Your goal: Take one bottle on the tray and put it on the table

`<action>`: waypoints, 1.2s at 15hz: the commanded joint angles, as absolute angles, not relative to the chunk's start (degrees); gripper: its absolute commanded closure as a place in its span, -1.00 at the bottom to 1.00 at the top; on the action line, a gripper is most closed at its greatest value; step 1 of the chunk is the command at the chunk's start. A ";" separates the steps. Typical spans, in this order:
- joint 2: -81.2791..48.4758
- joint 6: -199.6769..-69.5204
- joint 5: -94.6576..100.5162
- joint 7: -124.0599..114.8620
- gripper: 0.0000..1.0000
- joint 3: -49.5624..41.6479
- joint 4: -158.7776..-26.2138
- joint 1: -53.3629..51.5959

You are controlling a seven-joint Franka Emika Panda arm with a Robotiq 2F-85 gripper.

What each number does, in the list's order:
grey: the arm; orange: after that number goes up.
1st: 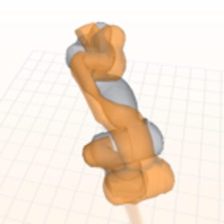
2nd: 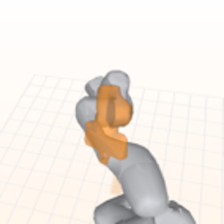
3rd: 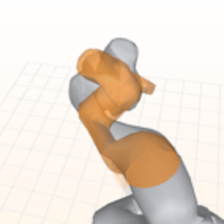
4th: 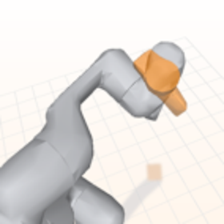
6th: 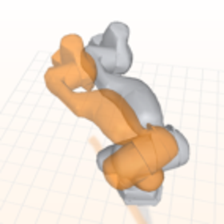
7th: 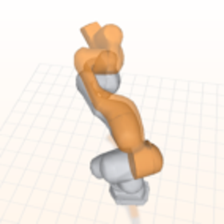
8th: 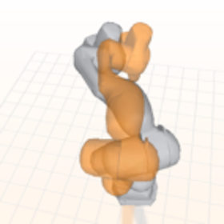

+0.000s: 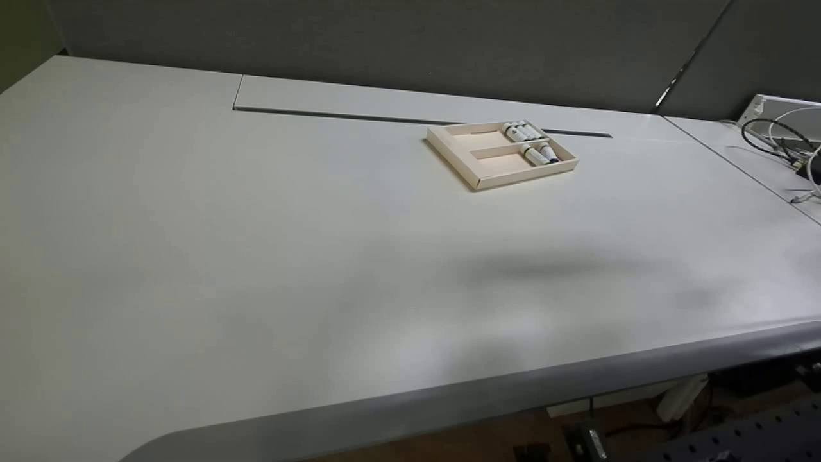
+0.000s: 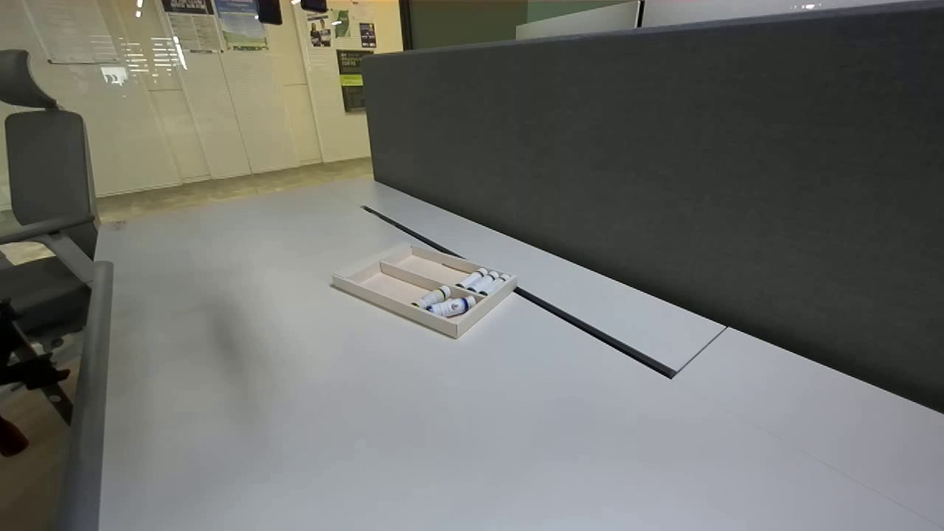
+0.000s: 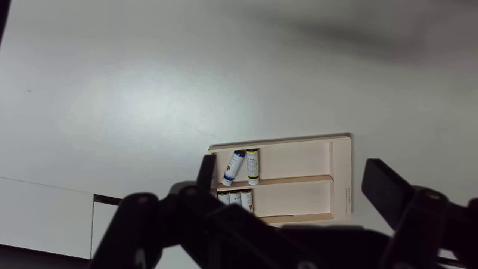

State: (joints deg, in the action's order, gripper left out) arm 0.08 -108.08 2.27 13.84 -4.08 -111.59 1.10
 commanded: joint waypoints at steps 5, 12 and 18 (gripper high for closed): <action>0.06 -107.93 2.27 13.82 -1.00 -3.52 -111.47 1.66; -2.57 -117.49 7.63 13.91 -1.00 -4.07 -109.41 2.37; -16.34 -128.65 5.22 18.28 -1.00 -4.26 -94.53 5.31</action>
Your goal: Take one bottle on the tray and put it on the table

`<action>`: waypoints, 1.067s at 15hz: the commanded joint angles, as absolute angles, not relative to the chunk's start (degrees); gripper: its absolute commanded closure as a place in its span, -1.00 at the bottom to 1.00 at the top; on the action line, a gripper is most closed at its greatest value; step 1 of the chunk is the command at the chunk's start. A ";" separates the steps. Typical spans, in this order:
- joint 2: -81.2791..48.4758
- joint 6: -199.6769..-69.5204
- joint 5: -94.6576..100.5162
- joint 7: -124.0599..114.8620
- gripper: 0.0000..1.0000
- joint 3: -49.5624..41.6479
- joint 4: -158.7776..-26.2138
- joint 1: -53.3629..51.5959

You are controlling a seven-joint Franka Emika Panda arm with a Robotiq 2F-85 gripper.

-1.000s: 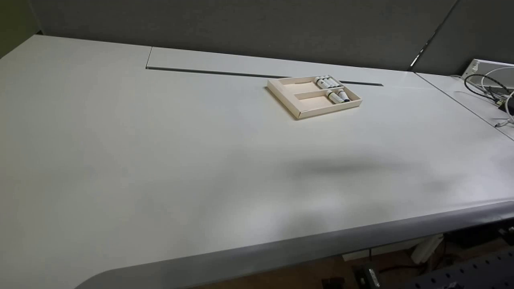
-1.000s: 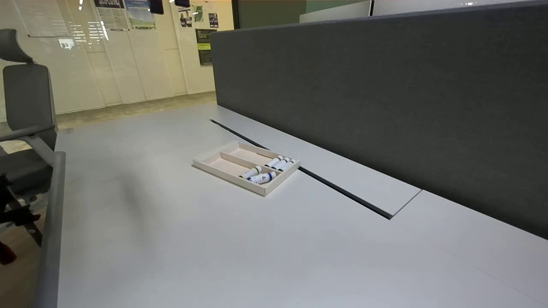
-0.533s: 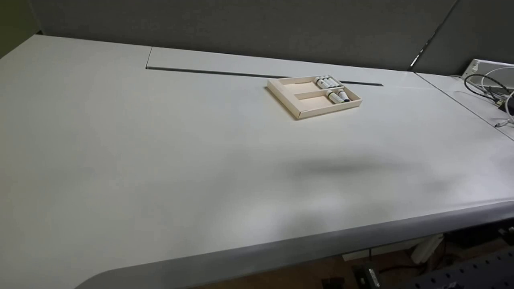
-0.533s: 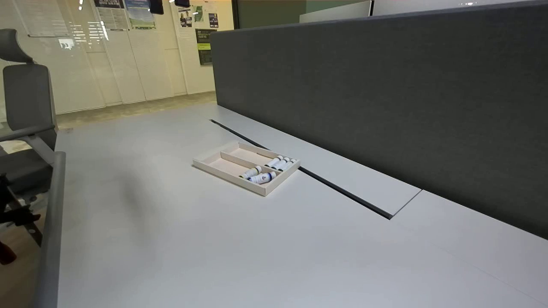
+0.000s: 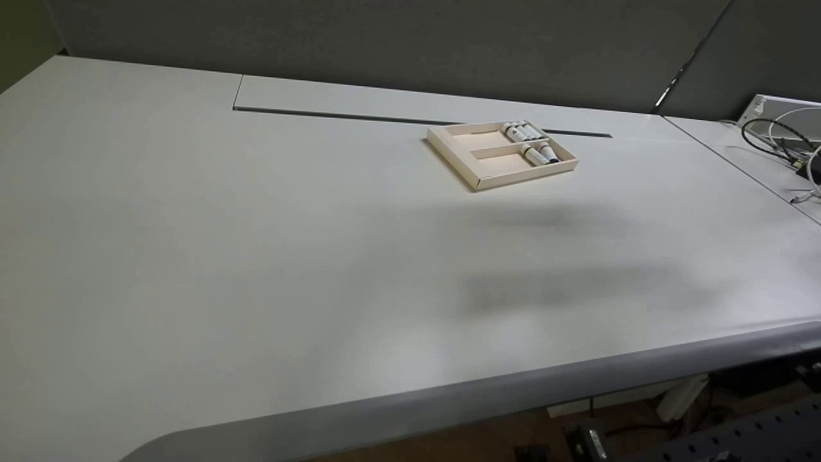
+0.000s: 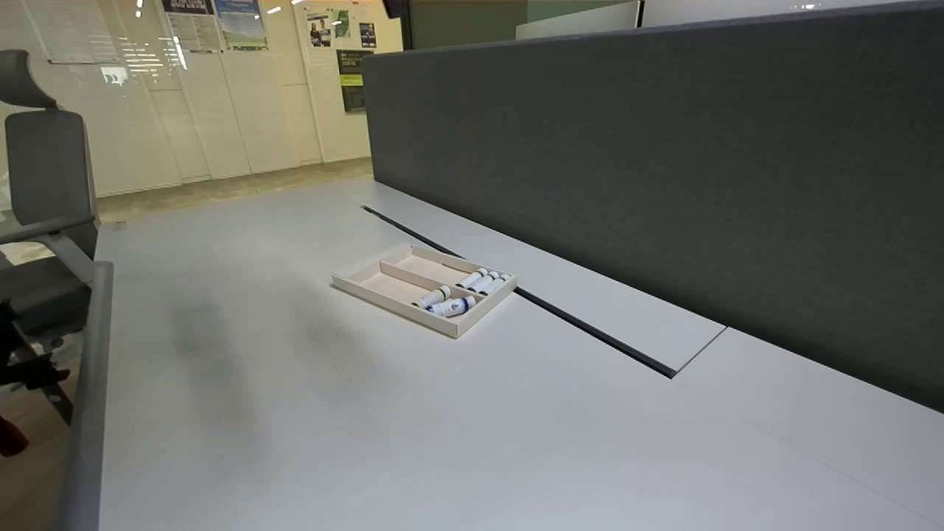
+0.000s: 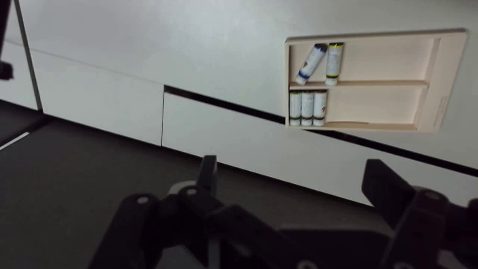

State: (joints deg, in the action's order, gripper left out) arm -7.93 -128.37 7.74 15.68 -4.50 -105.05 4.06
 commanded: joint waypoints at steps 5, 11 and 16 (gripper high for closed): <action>-30.93 -122.77 -0.48 21.35 -1.00 -2.08 -79.64 7.85; -47.60 -111.29 -1.85 21.51 -1.00 1.14 -63.41 7.80; -49.36 -108.79 -0.95 20.16 -1.00 1.24 -62.83 7.36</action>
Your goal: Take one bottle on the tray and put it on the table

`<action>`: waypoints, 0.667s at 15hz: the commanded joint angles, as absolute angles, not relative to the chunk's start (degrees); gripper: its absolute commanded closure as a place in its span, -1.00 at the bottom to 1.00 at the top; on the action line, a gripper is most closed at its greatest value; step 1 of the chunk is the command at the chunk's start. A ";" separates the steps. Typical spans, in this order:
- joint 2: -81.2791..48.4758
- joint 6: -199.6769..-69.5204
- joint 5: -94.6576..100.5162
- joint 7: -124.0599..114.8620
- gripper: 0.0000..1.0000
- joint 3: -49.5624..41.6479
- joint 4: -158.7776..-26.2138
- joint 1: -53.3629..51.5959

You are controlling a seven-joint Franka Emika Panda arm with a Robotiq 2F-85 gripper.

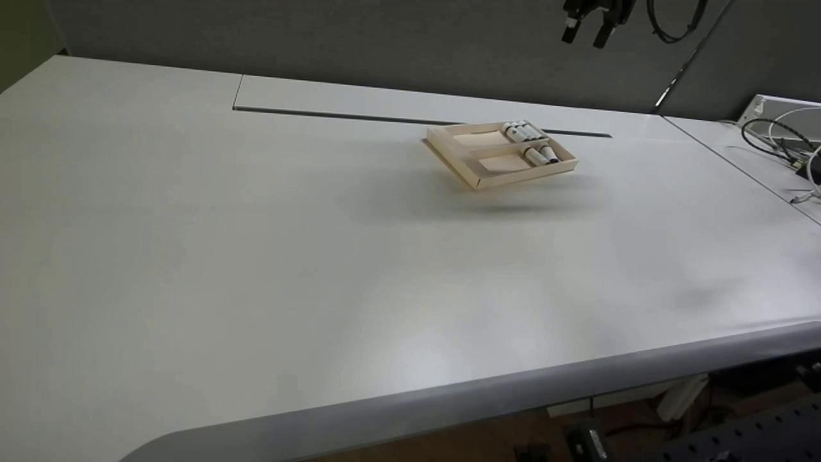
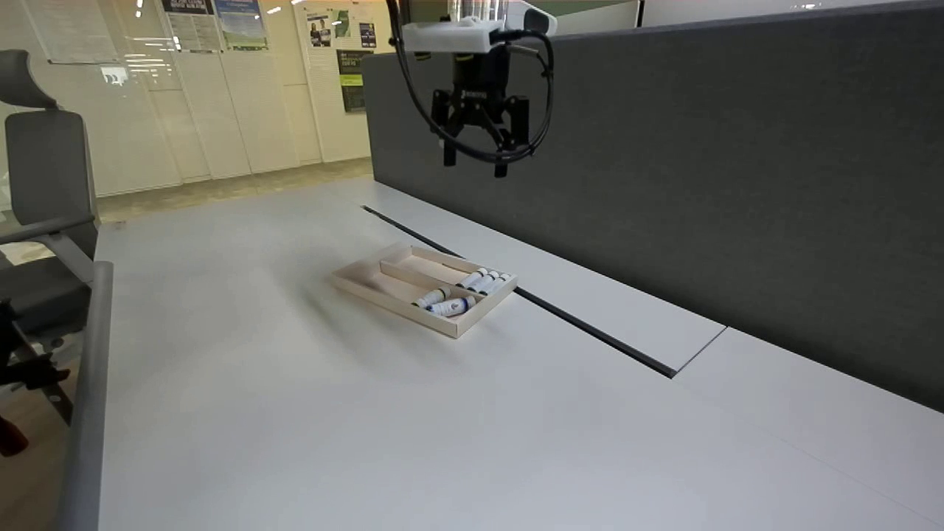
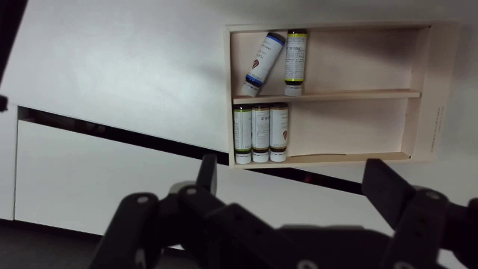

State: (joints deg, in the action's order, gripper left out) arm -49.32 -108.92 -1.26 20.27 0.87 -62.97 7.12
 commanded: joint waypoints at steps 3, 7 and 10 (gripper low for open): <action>-49.76 -107.05 -0.97 19.93 -1.00 1.18 -60.82 7.40; -49.77 -106.82 -0.98 19.84 -1.00 1.17 -60.53 7.39; -49.77 -106.82 -0.98 19.82 -1.00 1.17 -60.53 7.39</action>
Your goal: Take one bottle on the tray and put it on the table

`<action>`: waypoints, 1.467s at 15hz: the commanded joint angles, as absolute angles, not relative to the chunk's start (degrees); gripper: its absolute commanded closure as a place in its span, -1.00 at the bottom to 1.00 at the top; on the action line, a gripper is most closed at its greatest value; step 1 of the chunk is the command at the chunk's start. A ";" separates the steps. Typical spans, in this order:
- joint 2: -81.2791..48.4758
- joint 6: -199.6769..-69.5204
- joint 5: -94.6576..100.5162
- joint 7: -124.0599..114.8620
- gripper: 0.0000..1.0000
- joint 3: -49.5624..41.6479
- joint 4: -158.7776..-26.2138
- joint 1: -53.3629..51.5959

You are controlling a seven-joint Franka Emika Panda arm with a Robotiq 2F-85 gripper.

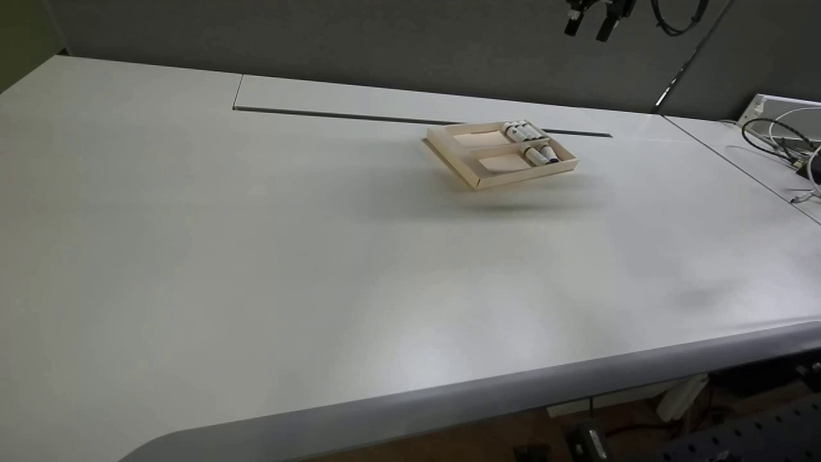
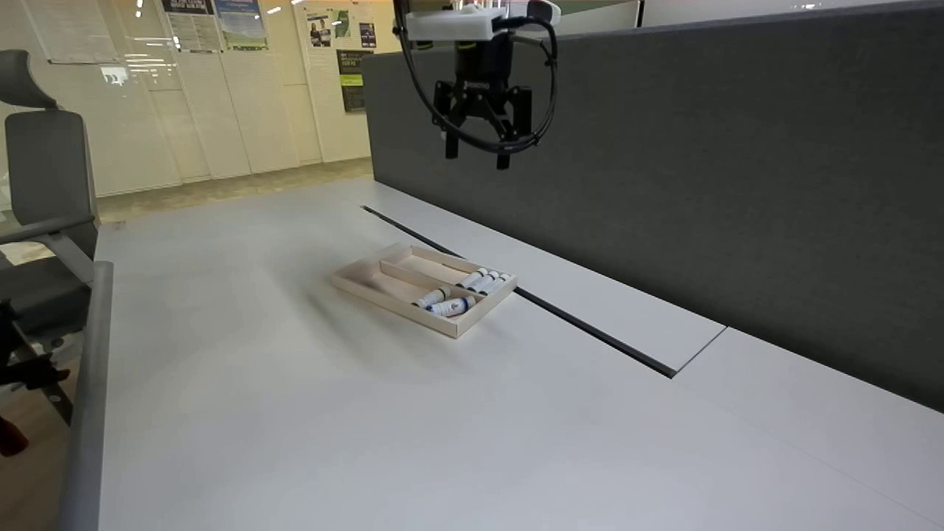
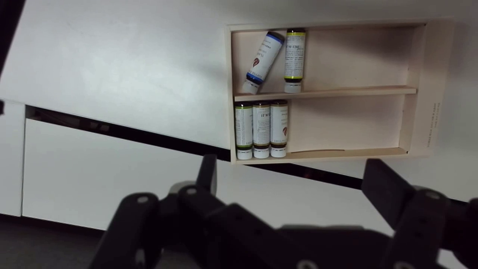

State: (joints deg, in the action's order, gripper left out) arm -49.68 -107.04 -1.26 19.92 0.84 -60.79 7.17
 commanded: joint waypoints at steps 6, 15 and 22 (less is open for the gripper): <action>-48.07 -107.46 -2.69 12.74 -1.00 1.27 -68.87 5.76; -54.45 -114.84 -5.87 10.47 -1.00 1.47 -70.80 6.61; -59.70 -116.52 -5.61 9.96 -1.00 1.48 -69.18 6.15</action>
